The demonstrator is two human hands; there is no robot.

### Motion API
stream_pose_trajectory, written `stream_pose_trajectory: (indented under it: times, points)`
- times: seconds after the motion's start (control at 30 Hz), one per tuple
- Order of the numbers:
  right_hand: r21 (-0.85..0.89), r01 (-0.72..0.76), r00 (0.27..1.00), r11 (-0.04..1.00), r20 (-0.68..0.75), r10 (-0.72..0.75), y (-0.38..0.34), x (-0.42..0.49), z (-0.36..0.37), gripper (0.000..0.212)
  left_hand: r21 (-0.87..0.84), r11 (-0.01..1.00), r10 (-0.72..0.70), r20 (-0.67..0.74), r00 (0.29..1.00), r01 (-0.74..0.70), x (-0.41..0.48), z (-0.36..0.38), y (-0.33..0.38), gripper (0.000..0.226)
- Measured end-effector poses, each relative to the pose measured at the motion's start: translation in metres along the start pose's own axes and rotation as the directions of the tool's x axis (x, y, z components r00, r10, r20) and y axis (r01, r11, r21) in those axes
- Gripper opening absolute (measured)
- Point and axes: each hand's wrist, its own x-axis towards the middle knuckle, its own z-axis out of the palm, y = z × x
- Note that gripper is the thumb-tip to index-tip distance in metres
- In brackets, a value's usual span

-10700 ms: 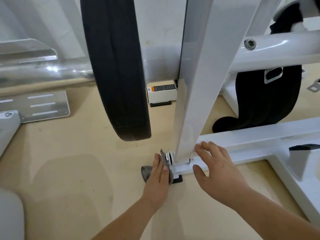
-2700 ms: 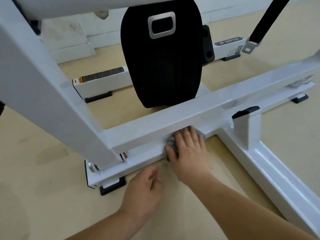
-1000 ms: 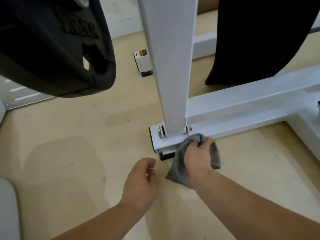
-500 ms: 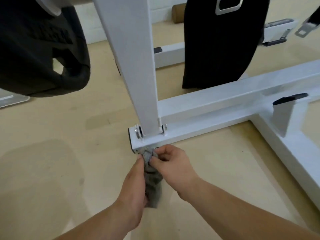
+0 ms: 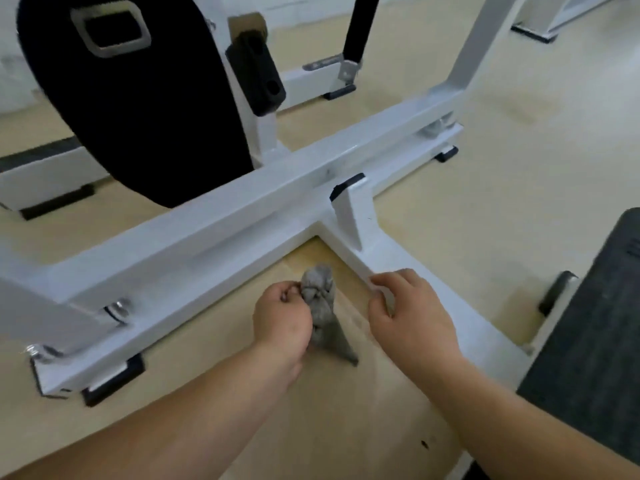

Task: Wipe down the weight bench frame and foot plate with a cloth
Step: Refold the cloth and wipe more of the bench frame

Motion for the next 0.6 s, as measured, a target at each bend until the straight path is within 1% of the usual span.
stream_pose_trajectory:
  times: [0.07,0.1,0.13,0.23,0.27,0.33,0.4,0.43,0.47,0.53,0.57,0.6]
  points:
    - [-0.105,-0.062,0.994,0.993,0.084,0.071,0.022,0.006,-0.008,0.035,0.002,0.997,0.084,-0.016,0.996,-0.084,0.015,0.030,0.013,0.026]
    - [-0.141,-0.071,0.988,0.987,0.124,0.088,0.030,0.009,-0.010,0.034,-0.004,0.993,0.115,-0.016,0.993,-0.115,0.028,0.045,0.017,0.029]
    - [-0.168,-0.068,0.984,0.984,0.154,0.094,0.038,0.011,-0.010,0.035,-0.029,0.993,0.116,0.002,0.993,-0.116,0.041,0.058,0.021,0.035]
    - [-0.195,-0.062,0.966,0.979,0.235,0.108,0.047,0.015,-0.006,0.045,-0.071,0.997,0.028,0.137,0.990,-0.018,0.075,0.097,0.022,0.062]
    - [-0.189,-0.072,0.958,0.979,0.260,0.121,0.048,0.018,-0.007,0.044,-0.079,0.997,0.007,0.163,0.987,0.005,0.076,0.107,0.025,0.063]
    - [-0.169,-0.098,0.932,0.981,0.331,0.150,0.046,0.024,-0.020,0.038,-0.109,0.994,0.031,0.127,0.991,-0.017,0.070,0.121,0.025,0.062]
    - [-0.143,-0.122,0.897,0.982,0.407,0.171,0.046,0.026,-0.035,0.044,-0.135,0.989,0.078,0.104,0.991,-0.064,0.055,0.131,0.016,0.066]
    - [-0.140,-0.124,0.888,0.982,0.426,0.173,0.049,0.027,-0.040,0.047,-0.150,0.986,0.085,0.117,0.990,-0.067,0.041,0.137,0.006,0.065]
    - [-0.138,-0.119,0.885,0.983,0.434,0.168,0.052,0.027,-0.044,0.049,-0.160,0.985,0.082,0.149,0.985,-0.058,0.025,0.143,-0.007,0.063]
    - [-0.109,-0.116,0.877,0.987,0.455,0.153,0.051,0.026,-0.049,0.051,-0.214,0.977,0.070,0.274,0.959,-0.010,-0.007,0.149,-0.026,0.058]
    - [-0.086,-0.130,0.870,0.988,0.469,0.155,0.050,0.025,-0.050,0.052,-0.204,0.979,0.078,0.302,0.950,-0.015,-0.012,0.150,-0.030,0.058]
    - [-0.067,-0.150,0.864,0.986,0.476,0.163,0.050,0.025,-0.052,0.052,-0.157,0.985,0.112,0.293,0.949,-0.068,-0.007,0.149,-0.028,0.061]
